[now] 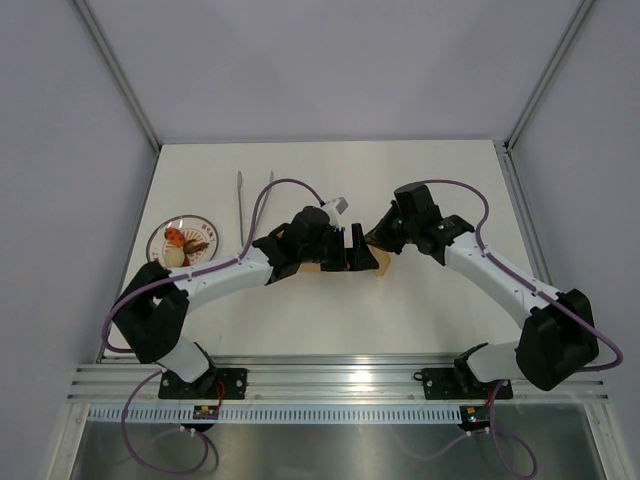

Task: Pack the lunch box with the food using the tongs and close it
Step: Close the box lid on the packing box.

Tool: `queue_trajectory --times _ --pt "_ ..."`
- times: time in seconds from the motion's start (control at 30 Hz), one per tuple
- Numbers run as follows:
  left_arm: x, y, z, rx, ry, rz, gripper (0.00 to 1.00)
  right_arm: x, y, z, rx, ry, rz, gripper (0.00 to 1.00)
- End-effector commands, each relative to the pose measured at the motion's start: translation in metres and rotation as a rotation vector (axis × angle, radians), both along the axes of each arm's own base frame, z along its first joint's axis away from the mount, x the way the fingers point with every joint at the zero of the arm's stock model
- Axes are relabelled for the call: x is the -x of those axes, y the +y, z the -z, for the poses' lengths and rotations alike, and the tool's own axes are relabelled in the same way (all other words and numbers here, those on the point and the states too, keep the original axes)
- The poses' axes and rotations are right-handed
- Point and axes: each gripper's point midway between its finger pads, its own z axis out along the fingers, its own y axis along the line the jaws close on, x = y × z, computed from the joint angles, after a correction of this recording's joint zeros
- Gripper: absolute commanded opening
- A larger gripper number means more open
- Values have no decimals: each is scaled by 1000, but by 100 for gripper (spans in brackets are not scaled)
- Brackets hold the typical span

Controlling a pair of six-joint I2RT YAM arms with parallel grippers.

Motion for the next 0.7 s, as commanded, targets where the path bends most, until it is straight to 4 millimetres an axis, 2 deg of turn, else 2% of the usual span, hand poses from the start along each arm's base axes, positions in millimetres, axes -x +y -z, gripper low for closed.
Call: queue_trajectory --times 0.0,0.27,0.4,0.53,0.67 --pt "-7 -10 -3 53 -21 -24 92 -5 12 -7 -55 -11 -2 0" --pt "-8 -11 12 26 -11 -36 89 -7 15 -9 -81 -7 7 0" --pt "-12 -10 18 12 -12 -54 83 -7 17 -8 -83 -2 0 0" --pt "-14 -10 21 0 -6 -66 77 -7 18 -6 -86 4 -1 0" --pt "-16 -10 21 -5 -3 -74 77 -7 19 -5 -86 6 -3 0"
